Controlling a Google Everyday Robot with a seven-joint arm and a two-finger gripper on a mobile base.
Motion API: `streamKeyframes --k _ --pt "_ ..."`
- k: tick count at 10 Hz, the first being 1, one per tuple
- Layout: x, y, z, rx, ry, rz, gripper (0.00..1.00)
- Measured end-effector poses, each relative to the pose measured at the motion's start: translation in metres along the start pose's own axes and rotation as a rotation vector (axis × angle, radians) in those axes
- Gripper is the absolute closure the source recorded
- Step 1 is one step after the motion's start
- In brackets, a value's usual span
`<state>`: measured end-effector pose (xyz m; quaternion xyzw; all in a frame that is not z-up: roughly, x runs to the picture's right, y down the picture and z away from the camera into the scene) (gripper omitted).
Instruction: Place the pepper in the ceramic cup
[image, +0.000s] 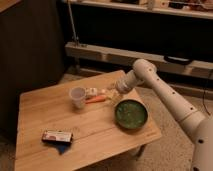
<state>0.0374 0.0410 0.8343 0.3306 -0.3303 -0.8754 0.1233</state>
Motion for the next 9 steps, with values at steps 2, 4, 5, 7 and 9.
streamKeyframes --k 2,4,5,7,9 --pt "-0.005 0.005 0.002 0.003 0.022 0.027 0.46" --pt "-0.005 0.007 0.010 0.012 0.023 0.025 0.46" --pt "-0.005 0.007 0.015 0.016 0.020 0.024 0.46" --pt "-0.009 0.009 0.027 0.024 0.005 0.019 0.46" --pt "-0.008 0.013 0.039 0.031 -0.008 0.011 0.46"
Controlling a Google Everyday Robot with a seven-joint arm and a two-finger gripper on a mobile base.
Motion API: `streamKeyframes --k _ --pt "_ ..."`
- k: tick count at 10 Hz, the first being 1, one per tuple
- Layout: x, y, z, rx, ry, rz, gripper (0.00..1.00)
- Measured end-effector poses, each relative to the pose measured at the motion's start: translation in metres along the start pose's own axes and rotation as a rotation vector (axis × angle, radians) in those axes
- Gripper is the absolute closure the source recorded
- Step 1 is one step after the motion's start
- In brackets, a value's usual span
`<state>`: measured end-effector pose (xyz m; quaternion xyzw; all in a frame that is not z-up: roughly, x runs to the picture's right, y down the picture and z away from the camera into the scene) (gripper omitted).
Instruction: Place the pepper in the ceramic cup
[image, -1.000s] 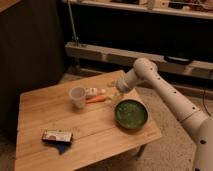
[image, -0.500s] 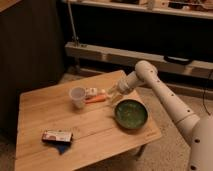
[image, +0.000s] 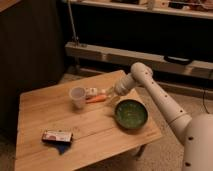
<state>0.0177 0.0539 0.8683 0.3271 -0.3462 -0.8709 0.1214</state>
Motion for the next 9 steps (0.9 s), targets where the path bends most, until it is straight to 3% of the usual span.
streamKeyframes --k 6,9 --pt "0.007 0.037 0.030 -0.024 -0.076 -0.049 0.46" --pt "0.007 0.046 0.041 -0.018 -0.123 -0.079 0.46"
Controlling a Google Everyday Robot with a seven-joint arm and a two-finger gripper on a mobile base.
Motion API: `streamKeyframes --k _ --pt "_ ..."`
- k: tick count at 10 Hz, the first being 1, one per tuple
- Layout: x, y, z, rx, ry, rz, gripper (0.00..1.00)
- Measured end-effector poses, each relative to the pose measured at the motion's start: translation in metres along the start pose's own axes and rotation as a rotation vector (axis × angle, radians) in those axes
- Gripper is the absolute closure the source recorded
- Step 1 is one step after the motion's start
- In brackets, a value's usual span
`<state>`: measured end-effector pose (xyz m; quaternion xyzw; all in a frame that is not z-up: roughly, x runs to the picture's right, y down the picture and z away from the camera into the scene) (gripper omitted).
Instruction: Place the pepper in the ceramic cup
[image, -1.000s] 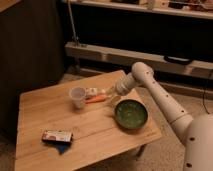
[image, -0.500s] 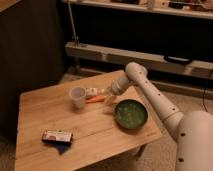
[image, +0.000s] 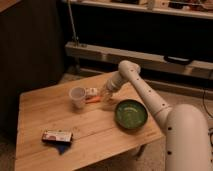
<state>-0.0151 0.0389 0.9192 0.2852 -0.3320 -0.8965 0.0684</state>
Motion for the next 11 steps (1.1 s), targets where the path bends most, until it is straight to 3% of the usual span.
streamKeyframes --k 6,11 --pt "-0.029 0.002 0.018 0.013 -0.087 -0.011 0.46" --pt "-0.042 -0.002 0.025 0.013 -0.072 0.021 0.46"
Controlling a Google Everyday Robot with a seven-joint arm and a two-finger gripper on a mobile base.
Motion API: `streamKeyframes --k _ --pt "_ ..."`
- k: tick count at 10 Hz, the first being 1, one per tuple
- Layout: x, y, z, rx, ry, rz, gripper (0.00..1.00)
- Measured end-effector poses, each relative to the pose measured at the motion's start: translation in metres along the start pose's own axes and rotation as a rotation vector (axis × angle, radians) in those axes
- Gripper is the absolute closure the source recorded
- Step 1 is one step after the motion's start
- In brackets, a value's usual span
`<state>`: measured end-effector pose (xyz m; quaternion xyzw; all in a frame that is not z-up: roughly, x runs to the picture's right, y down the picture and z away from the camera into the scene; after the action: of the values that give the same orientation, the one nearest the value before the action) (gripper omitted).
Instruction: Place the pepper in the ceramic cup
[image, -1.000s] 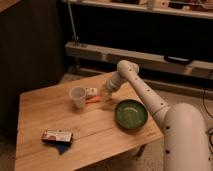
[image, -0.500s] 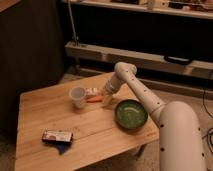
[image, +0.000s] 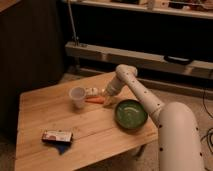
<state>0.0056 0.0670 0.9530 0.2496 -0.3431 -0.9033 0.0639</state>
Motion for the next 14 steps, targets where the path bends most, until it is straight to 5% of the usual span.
streamKeyframes --k 8,11,14 --pt "0.015 -0.015 0.000 0.008 0.068 0.057 0.49" --pt "0.022 -0.020 0.002 0.003 0.078 0.070 0.80" --pt "0.032 -0.017 -0.029 -0.046 0.070 0.078 1.00"
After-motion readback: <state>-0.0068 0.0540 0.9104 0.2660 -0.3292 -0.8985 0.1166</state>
